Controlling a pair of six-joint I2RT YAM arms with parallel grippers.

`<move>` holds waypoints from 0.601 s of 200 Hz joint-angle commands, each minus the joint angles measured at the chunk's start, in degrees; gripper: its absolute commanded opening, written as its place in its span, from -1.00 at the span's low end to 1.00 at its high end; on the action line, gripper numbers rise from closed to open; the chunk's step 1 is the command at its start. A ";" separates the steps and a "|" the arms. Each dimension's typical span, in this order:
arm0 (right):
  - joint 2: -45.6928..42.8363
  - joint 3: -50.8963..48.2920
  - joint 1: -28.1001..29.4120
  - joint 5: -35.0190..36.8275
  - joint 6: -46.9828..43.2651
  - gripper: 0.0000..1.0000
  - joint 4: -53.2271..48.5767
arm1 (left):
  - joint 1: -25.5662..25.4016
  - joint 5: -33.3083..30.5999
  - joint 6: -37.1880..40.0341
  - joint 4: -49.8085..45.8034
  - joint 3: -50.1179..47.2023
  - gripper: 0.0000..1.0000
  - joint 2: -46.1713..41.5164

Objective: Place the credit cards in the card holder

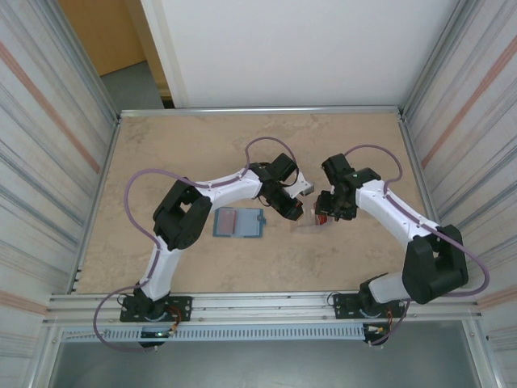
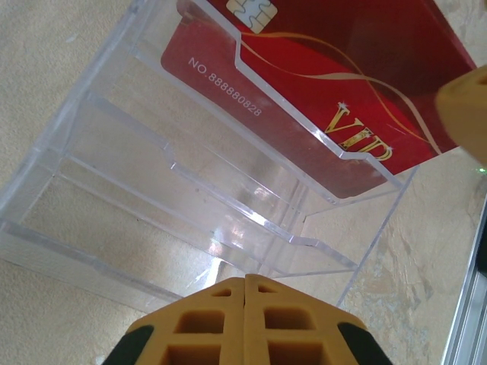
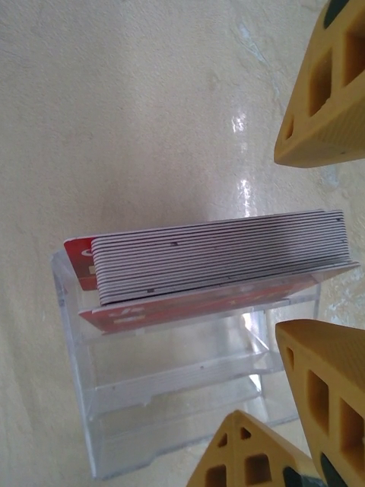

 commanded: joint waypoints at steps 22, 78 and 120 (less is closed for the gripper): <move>1.99 -0.07 0.45 1.17 -0.13 0.10 -0.12 | 0.20 -2.12 0.50 -2.64 -1.79 -1.00 1.79; 0.37 0.67 0.33 2.02 -0.43 -0.11 -1.82 | 0.28 -1.63 0.35 -2.51 -1.92 -1.00 1.75; -0.02 1.16 0.04 2.02 -0.67 -0.29 -2.68 | 0.30 -1.63 0.33 -2.64 -1.80 -1.00 1.98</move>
